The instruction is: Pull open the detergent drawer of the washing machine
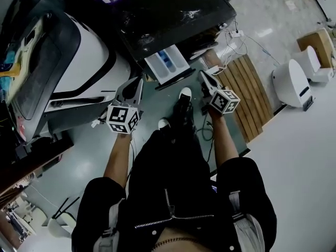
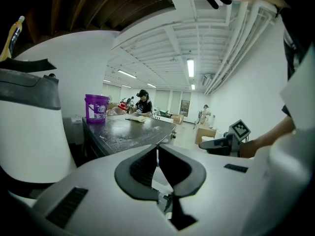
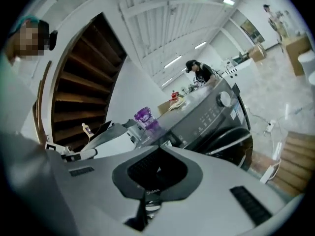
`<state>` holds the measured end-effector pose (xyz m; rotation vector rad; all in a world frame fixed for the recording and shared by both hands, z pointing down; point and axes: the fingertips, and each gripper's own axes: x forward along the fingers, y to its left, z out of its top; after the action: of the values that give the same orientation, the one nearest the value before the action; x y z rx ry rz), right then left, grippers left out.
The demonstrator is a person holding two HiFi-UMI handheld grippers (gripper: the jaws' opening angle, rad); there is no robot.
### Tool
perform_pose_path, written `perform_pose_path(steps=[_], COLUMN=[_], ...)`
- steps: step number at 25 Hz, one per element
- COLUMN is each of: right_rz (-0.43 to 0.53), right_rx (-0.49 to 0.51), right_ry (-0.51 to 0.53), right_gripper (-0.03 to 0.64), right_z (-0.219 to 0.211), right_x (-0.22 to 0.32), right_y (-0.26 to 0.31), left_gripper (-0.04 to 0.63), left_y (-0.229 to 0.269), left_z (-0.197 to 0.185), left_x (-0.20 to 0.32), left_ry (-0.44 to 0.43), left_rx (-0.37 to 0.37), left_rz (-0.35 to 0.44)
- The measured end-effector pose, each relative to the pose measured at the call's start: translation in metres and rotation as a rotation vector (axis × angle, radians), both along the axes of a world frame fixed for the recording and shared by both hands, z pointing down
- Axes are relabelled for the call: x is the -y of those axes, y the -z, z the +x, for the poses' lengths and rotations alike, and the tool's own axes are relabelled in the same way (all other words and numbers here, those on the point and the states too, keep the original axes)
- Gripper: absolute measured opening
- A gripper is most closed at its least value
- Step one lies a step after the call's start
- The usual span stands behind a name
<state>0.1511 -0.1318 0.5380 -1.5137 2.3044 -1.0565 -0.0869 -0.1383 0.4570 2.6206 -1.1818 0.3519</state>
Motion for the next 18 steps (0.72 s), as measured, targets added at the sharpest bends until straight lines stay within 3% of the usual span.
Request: perform_pose_path(steps=[8, 18], right_rz=[0.103, 0.287], right_rx=[-0.316, -0.411], right_ry=[0.073, 0.043], right_gripper=[0.005, 0.005], right_z=[-0.019, -0.035], right_x=[0.009, 0.003], right_y=[0.074, 0.168], left_gripper=[0.026, 0.026], left_y=[0.042, 0.084], left_z=[0.008, 0.014], left_x=[0.007, 0.004], left_ry=[-0.002, -0.024], left_rx=[-0.030, -0.030], left_rz=[0.071, 0.160])
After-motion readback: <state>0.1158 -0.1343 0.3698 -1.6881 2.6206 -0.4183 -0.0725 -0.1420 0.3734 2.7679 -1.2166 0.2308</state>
